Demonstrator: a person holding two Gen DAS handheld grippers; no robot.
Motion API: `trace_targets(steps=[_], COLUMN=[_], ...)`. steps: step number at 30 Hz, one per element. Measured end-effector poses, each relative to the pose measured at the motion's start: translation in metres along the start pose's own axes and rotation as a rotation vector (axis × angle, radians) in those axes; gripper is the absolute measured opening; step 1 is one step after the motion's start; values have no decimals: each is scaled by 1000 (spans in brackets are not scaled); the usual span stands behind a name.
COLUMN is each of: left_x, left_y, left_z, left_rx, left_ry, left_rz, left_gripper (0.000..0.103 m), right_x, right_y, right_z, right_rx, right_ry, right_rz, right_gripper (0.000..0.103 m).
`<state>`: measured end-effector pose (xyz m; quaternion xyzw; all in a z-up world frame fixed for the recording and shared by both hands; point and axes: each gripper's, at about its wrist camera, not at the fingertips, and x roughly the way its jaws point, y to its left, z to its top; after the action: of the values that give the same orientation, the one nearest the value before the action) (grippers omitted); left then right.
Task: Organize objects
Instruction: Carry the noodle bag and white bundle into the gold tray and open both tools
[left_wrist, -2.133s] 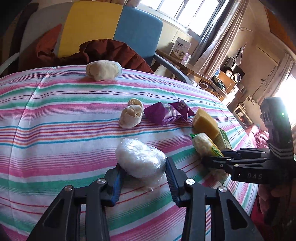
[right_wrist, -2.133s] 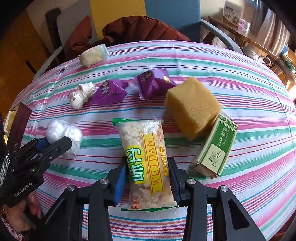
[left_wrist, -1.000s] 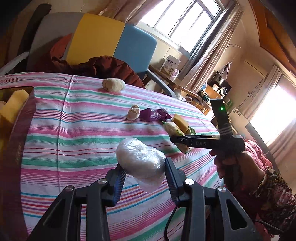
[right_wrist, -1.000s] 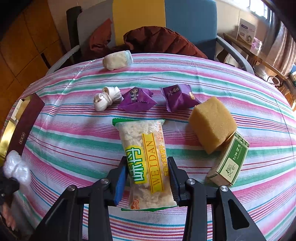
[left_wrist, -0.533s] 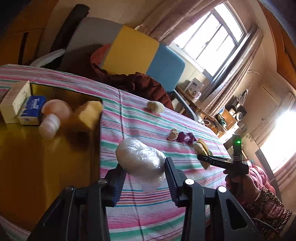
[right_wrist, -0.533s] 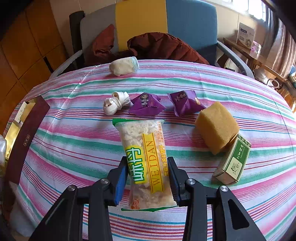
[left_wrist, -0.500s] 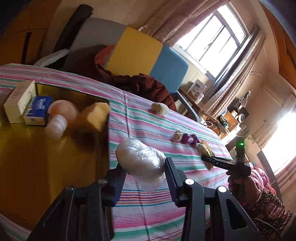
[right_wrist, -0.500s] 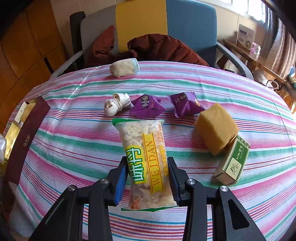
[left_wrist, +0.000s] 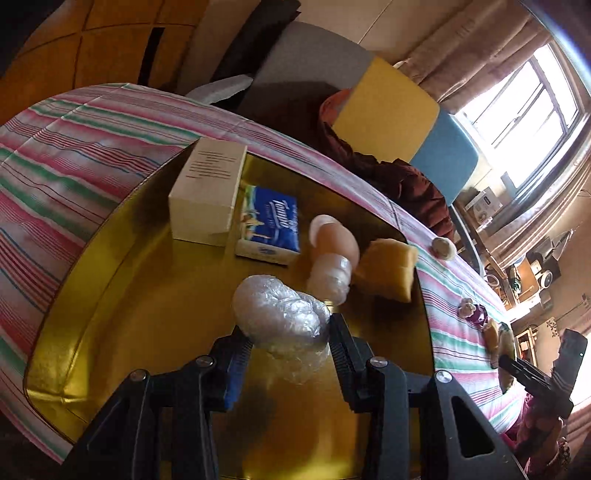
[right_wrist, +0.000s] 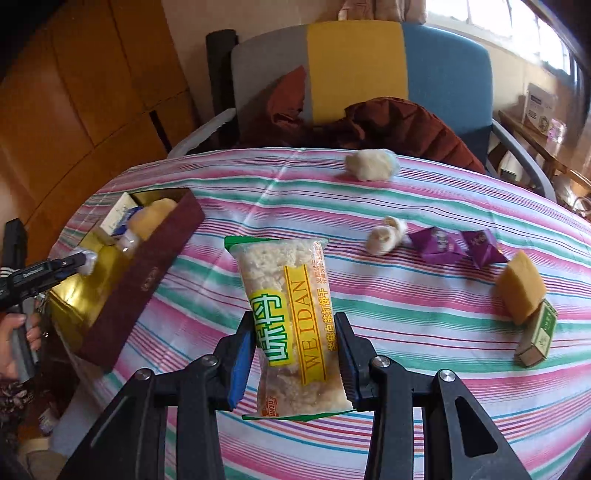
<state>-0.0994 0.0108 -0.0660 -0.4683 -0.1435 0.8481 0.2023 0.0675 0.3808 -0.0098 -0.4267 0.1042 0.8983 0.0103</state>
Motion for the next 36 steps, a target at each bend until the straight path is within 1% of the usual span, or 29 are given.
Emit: trace_targets(steps=[2, 6, 8, 9, 11, 13, 15, 17, 18, 19, 20, 22, 23, 25, 28, 32, 36], left_x=[3, 13, 16, 17, 15, 9, -3, -21, -30, -37, -43, -57, -63, -70, -75, -79, -85], left_y=[10, 22, 27, 31, 38, 44, 50, 55, 57, 60, 62, 64, 63, 62, 62, 65, 67], left_z=[7, 22, 28, 29, 31, 29, 24, 15, 10, 7, 8, 6, 4, 5, 8, 9, 9], left_rx=[-13, -34, -60, -79, -130, -179, -230, -290, -327, -364, -396, -432, -441, -438, -418, -431, -440], left_ry=[10, 34, 32, 34, 28, 1, -42, -117, -161, -188, -205, -246, -268, -292, -294, -299, -299], left_rz=[24, 60, 99, 113, 111, 76, 37, 4, -5, -10, -8, 20, 32, 32, 53, 39, 38], left_gripper=[41, 42, 47, 52, 57, 64, 65, 65, 65, 65, 65, 65, 65, 65, 65, 65, 65], right_x=[3, 9, 12, 13, 17, 23, 29, 38, 42, 47, 52, 64, 71, 87, 112, 140, 167], right_y=[25, 71, 92, 101, 118, 131, 145, 158, 164, 171, 178, 192, 200, 213, 234, 258, 270], right_z=[5, 12, 14, 16, 17, 19, 18, 19, 19, 19, 20, 21, 23, 26, 32, 35, 45], right_rx=[-13, -67, -98, -109, -128, -143, -164, -181, -187, -194, -204, -226, -235, -240, -271, -309, -330], right_ry=[0, 3, 1, 4, 12, 30, 46, 72, 83, 97, 111, 132, 150, 189, 249, 313, 338], right_rz=[57, 131, 163, 180, 206, 230, 242, 253, 256, 260, 263, 250, 241, 230, 212, 172, 118], right_gripper=[41, 41, 41, 41, 41, 41, 41, 41, 41, 41, 41, 41, 41, 41, 41, 41, 41])
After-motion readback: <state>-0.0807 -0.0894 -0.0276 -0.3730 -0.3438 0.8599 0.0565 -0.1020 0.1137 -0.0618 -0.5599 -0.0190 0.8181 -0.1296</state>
